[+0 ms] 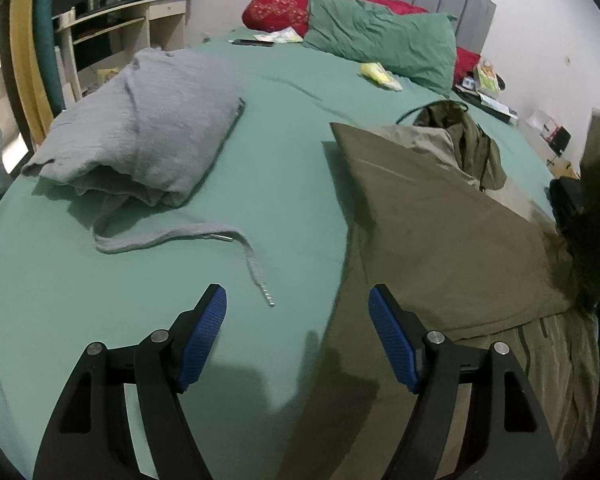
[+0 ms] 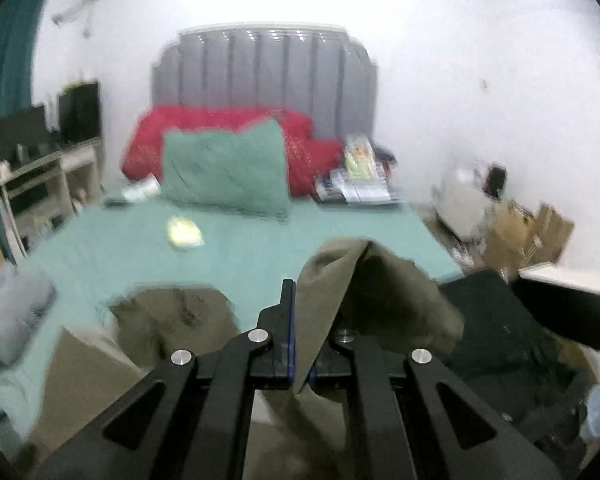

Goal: Fold large clothes

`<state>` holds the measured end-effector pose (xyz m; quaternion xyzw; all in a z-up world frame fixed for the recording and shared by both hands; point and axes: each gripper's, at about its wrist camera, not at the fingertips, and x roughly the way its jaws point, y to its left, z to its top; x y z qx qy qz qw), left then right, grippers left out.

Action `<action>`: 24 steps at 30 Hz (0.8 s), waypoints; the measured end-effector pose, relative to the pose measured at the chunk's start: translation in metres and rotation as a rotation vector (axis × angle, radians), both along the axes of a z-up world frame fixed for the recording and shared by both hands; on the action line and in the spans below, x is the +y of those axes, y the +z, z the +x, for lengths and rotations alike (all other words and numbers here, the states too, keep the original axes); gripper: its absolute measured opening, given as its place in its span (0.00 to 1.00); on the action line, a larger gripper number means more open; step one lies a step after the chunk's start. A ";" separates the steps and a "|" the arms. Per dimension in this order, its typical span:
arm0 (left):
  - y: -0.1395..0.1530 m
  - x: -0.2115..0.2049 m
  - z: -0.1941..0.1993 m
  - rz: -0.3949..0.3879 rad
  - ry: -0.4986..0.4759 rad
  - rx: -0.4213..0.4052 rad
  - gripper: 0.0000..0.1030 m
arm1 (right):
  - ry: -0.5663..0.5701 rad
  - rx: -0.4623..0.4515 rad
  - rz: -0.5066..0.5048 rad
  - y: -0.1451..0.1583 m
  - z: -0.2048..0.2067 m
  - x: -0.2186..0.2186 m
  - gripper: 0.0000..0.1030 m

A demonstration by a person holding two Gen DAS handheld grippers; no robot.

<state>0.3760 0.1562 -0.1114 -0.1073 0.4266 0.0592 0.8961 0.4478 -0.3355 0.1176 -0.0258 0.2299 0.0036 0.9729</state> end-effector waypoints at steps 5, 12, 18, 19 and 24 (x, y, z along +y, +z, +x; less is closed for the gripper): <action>0.006 0.019 -0.008 0.003 0.032 -0.018 0.75 | 0.262 0.100 -0.007 -0.060 -0.005 0.131 0.08; 0.007 0.043 -0.015 -0.022 0.067 -0.015 0.75 | 0.655 0.521 0.018 -0.226 -0.049 0.253 0.51; 0.012 0.064 -0.016 -0.061 0.112 -0.025 0.75 | 0.767 0.428 0.000 -0.218 -0.073 0.260 0.68; 0.012 0.067 -0.017 -0.063 0.116 -0.028 0.75 | 0.735 0.393 0.034 -0.211 -0.068 0.251 0.71; 0.012 0.075 -0.016 -0.070 0.136 -0.034 0.75 | 0.471 0.373 0.242 -0.209 -0.009 0.215 0.77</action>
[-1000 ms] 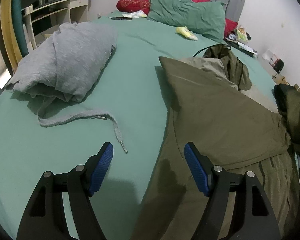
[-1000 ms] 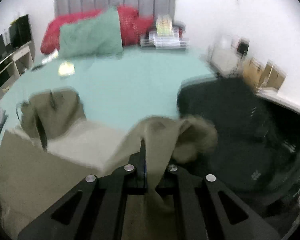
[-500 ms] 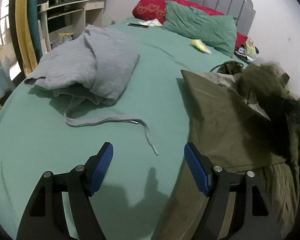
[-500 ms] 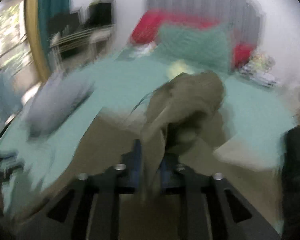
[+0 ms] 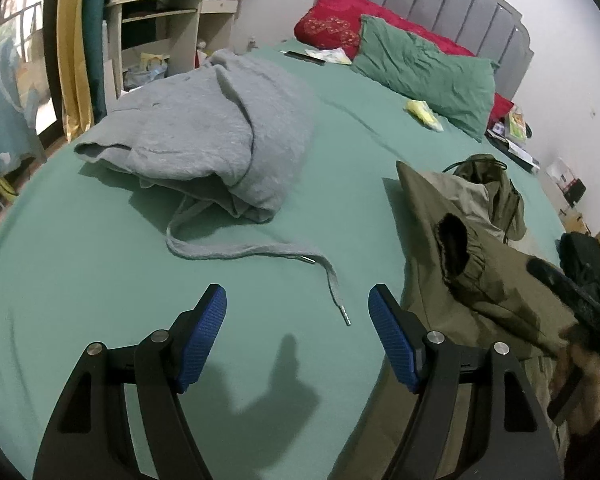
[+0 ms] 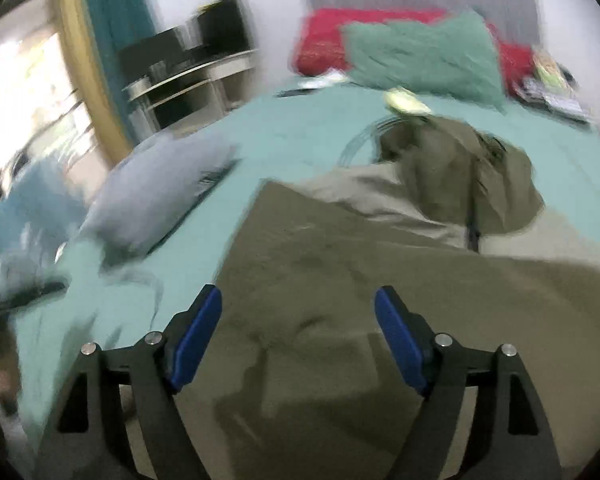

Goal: Fold large clothes

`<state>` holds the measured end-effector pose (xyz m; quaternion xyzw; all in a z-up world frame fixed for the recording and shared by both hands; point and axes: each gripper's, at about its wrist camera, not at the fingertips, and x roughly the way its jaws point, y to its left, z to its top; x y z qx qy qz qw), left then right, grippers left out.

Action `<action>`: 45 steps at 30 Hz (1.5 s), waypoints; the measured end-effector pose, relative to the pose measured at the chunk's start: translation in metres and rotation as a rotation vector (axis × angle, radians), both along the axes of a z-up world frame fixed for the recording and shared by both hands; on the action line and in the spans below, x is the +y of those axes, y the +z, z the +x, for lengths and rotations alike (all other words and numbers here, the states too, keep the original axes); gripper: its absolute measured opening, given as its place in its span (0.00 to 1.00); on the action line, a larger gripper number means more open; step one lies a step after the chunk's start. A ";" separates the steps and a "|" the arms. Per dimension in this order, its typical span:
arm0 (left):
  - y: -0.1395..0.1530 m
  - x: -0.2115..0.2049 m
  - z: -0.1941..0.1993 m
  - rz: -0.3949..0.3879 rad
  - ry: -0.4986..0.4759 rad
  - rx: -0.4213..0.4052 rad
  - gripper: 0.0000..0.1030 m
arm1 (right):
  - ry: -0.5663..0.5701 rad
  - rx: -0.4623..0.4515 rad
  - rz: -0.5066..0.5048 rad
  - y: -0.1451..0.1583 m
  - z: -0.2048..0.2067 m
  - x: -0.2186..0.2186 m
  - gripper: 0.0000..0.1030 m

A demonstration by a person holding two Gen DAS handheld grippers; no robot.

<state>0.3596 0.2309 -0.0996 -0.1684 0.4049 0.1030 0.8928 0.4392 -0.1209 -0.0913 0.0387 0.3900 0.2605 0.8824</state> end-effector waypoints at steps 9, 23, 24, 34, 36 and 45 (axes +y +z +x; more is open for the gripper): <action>-0.014 -0.008 0.011 0.030 -0.005 0.049 0.75 | 0.231 0.269 0.042 -0.060 0.032 0.060 0.79; -0.039 -0.031 0.032 0.060 -0.058 0.121 0.75 | -0.085 -0.048 -0.191 0.052 0.204 -0.036 0.80; -0.042 -0.031 0.035 0.060 -0.060 0.132 0.75 | -0.041 -0.054 -0.219 0.054 0.214 -0.022 0.81; -0.049 -0.031 0.051 0.080 -0.078 0.157 0.75 | 0.071 0.317 -0.577 -0.020 0.302 0.043 0.20; -0.052 -0.025 0.052 0.049 -0.065 0.170 0.75 | 0.030 0.252 -0.600 -0.018 0.294 0.025 0.10; -0.036 -0.043 0.043 0.016 -0.085 0.120 0.75 | -0.571 -0.083 -0.028 0.056 0.136 -0.135 0.12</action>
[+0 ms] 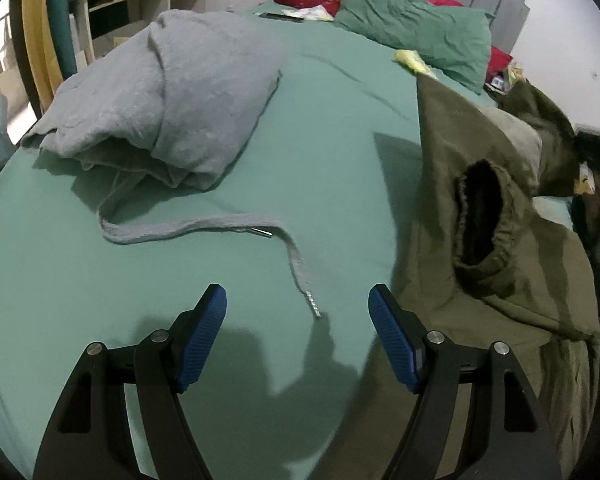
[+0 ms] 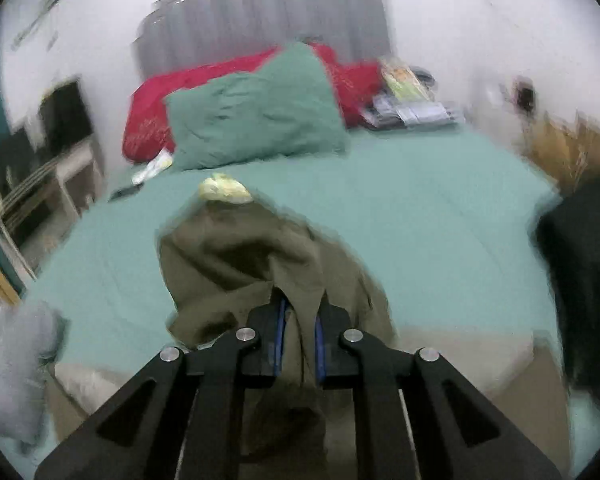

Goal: Fold large clothes

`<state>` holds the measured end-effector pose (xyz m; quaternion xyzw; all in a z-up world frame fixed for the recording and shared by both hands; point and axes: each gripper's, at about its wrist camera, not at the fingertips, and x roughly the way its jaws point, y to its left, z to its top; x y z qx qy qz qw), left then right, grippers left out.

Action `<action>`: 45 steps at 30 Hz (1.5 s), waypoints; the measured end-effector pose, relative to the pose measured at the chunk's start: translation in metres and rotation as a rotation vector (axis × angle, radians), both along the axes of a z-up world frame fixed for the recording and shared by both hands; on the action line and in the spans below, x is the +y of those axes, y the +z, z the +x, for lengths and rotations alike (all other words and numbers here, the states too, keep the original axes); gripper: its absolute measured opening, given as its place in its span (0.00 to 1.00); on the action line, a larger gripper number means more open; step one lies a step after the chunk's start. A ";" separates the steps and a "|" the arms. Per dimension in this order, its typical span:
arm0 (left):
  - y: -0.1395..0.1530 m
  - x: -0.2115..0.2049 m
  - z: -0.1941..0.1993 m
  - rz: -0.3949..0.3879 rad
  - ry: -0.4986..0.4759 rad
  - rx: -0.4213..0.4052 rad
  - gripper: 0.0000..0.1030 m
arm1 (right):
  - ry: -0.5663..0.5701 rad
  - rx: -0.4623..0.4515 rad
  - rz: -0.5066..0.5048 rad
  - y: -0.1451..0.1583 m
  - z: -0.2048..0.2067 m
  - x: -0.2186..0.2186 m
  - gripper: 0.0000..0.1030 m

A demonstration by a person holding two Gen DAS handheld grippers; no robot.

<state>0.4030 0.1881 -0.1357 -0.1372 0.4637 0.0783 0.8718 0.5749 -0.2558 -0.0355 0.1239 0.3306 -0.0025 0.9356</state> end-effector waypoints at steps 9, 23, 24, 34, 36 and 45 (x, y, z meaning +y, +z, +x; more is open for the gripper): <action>0.003 -0.006 -0.008 0.012 0.001 -0.006 0.75 | 0.114 0.319 0.135 -0.086 -0.112 -0.036 0.65; -0.002 0.001 -0.005 0.013 -0.002 0.010 0.75 | 0.463 0.133 -0.249 0.051 0.019 -0.004 0.98; -0.002 0.001 -0.004 0.012 -0.001 0.011 0.75 | 0.500 0.242 -0.238 0.040 0.047 0.003 0.98; -0.002 0.004 0.006 0.022 -0.005 0.011 0.75 | 0.597 0.587 -0.615 -0.043 0.067 0.024 0.21; -0.001 0.005 0.004 0.023 -0.001 0.017 0.75 | 0.523 0.442 -0.600 -0.013 0.059 0.021 0.16; 0.009 0.004 -0.007 0.013 0.009 -0.017 0.75 | 0.108 -0.101 0.004 0.116 -0.089 -0.051 0.22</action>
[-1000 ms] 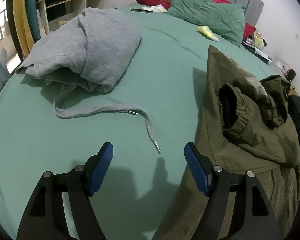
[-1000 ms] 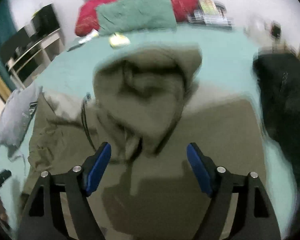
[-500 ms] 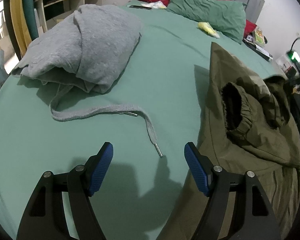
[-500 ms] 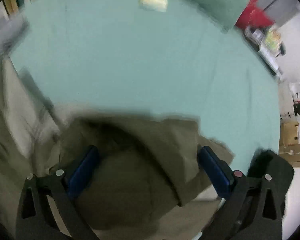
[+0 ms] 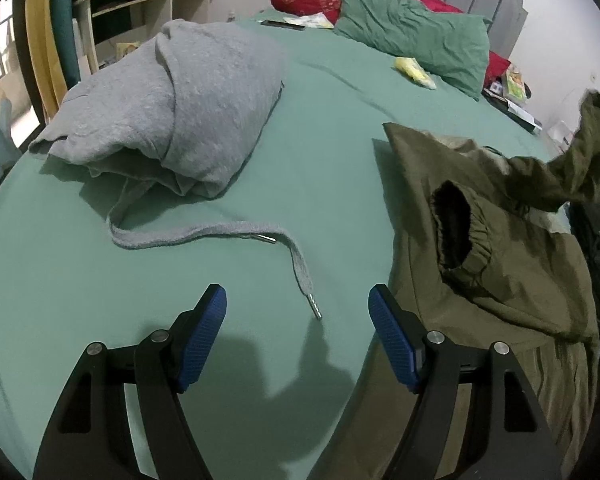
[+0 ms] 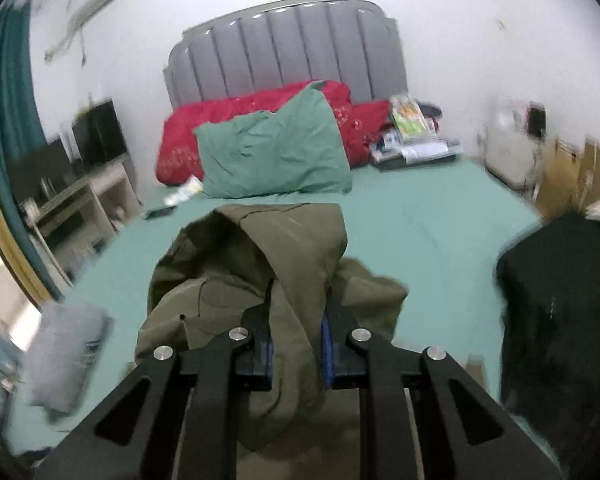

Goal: Fold large clothes

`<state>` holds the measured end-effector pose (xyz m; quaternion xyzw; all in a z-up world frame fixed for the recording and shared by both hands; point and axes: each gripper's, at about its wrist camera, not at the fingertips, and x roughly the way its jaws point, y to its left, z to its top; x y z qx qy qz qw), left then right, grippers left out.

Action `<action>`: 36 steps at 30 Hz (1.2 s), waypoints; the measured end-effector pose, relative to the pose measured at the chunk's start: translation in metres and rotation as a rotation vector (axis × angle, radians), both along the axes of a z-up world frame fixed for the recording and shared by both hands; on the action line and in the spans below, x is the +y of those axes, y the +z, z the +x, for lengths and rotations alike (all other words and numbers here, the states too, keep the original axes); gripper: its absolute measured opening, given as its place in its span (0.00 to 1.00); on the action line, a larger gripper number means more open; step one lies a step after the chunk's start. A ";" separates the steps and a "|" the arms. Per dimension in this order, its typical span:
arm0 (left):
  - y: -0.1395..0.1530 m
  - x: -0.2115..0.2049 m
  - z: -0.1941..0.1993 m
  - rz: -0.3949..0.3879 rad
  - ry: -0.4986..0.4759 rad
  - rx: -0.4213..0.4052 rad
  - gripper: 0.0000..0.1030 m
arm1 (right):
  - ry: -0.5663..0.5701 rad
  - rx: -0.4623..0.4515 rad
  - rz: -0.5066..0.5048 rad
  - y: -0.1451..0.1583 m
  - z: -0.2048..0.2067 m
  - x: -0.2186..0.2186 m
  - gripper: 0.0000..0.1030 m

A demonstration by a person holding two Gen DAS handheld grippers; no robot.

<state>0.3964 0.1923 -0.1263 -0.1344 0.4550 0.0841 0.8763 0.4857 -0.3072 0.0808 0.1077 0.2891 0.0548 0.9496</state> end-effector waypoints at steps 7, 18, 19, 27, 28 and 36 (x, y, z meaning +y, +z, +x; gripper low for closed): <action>0.005 0.001 -0.008 -0.017 0.011 -0.014 0.75 | 0.203 0.330 -0.153 -0.146 -0.138 0.055 0.51; 0.008 0.010 -0.024 -0.010 -0.006 -0.022 0.75 | 0.354 0.224 -0.552 -0.124 -0.237 0.072 0.60; 0.008 0.013 -0.025 -0.017 0.001 -0.023 0.75 | 0.342 0.161 -0.572 -0.111 -0.235 0.075 0.62; 0.009 0.020 -0.024 -0.042 0.005 -0.026 0.75 | 0.432 0.207 -0.428 -0.112 -0.155 0.124 0.67; 0.008 0.020 -0.023 -0.045 0.000 -0.024 0.75 | 0.446 0.272 -0.376 -0.130 -0.155 0.126 0.67; 0.007 0.010 -0.025 -0.062 -0.035 -0.023 0.75 | 0.422 0.319 -0.255 -0.180 -0.209 0.123 0.78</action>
